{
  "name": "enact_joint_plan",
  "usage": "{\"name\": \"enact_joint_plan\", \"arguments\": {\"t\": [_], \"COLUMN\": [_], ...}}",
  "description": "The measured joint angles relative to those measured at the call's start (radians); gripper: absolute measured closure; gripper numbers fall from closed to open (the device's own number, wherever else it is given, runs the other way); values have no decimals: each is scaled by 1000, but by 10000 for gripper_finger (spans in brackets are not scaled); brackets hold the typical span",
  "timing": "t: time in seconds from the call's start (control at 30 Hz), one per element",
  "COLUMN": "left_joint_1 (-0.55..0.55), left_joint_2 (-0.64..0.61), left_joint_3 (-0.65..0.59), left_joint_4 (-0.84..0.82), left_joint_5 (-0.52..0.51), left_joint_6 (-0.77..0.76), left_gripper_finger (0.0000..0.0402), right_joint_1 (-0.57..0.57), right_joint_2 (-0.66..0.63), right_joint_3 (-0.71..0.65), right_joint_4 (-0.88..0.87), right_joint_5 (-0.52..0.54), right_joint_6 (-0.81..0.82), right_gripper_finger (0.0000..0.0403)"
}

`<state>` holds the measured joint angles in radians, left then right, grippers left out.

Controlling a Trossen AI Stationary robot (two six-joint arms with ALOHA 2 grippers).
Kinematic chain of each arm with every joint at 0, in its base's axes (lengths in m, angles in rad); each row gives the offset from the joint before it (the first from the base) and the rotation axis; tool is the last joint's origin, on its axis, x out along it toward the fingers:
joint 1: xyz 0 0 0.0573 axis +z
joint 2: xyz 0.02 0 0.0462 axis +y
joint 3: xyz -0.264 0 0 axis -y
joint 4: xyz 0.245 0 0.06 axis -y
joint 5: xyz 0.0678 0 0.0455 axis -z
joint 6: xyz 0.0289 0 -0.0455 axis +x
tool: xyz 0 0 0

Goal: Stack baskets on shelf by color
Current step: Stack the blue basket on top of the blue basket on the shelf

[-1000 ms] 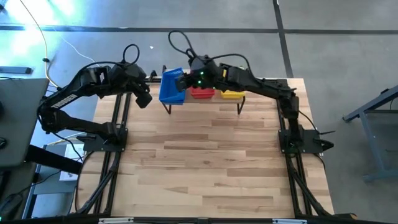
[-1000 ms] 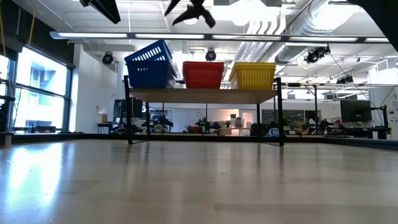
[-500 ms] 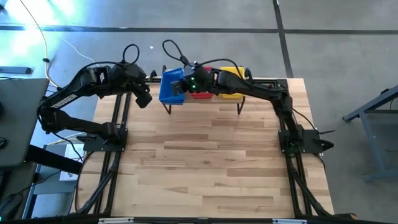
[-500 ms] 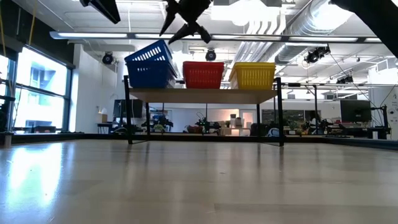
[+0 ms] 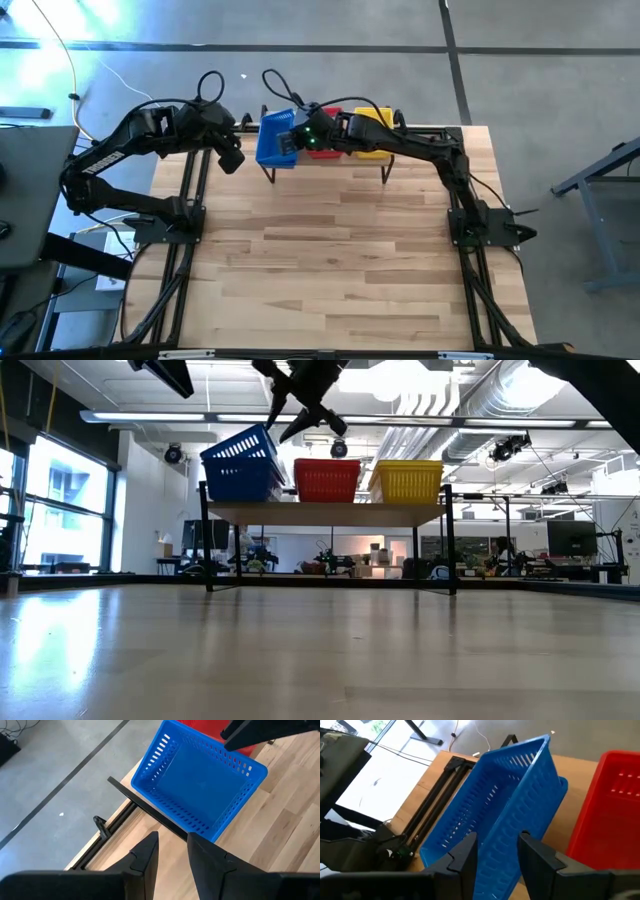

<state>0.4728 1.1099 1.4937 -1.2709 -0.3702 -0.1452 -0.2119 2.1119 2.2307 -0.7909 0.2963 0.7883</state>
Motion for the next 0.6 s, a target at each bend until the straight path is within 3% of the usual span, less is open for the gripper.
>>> {"name": "enact_joint_plan", "arguments": {"t": [0.6], "left_joint_1": [0], "left_joint_2": [0], "left_joint_3": [0], "left_joint_4": [0], "left_joint_5": [0], "left_joint_6": [-9], "left_gripper_finger": [308], "right_joint_1": [0], "right_joint_2": [19], "right_joint_3": [6], "right_joint_4": [-83], "right_joint_5": [22], "right_joint_6": [0], "right_gripper_finger": [279]}}
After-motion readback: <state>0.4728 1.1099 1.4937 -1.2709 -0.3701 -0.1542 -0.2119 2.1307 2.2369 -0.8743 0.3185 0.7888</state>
